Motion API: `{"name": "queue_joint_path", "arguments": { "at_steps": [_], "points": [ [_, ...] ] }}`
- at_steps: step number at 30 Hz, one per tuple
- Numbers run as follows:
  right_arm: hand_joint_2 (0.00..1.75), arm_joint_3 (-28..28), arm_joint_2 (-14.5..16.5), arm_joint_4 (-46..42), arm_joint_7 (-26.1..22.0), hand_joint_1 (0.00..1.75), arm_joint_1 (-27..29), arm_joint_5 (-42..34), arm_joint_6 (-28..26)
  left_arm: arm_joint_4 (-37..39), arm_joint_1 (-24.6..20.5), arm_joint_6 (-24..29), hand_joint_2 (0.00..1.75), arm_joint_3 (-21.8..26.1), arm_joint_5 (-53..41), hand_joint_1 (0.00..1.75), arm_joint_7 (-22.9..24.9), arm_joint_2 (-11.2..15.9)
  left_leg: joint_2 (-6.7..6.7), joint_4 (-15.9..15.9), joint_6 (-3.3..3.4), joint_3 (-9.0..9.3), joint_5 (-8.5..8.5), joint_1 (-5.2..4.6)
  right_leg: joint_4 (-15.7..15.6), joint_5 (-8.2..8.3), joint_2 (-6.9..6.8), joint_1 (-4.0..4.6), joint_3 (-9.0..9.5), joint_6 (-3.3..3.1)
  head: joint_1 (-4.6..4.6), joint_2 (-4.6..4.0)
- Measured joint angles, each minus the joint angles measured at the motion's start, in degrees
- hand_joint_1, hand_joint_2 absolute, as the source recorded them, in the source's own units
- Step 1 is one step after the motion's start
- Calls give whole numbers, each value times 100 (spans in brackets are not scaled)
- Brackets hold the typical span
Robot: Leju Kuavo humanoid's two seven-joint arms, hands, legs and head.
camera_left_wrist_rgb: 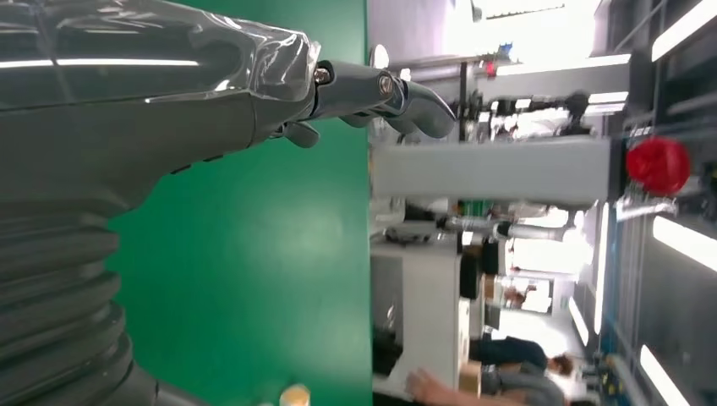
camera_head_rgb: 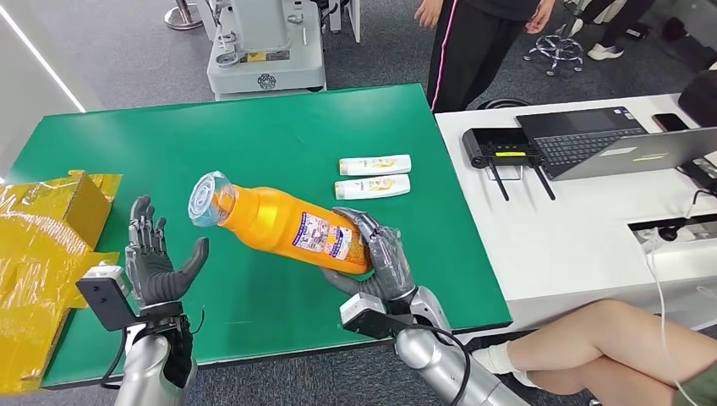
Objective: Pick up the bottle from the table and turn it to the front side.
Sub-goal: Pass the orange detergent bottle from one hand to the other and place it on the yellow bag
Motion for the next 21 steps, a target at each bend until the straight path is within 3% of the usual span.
{"name": "queue_joint_path", "arguments": {
  "at_steps": [10, 21],
  "points": [
    [175, -416, 64, 328, -649, 175, -468, -523, 645, 245, -206, -519, 175, -413, -243, 0, 101, -17, 0, 2, 1, 0, 1, -1, 0, 4, 0, -1, 1, 2, 1, 0],
    [175, -874, 94, 1268, -705, 175, -878, -557, 1542, 418, -348, -582, 175, -642, -427, 0, 106, -79, -1, 4, 1, -1, 1, -1, 0, 5, 0, -2, 0, 2, -1, 0]
  ]
}}
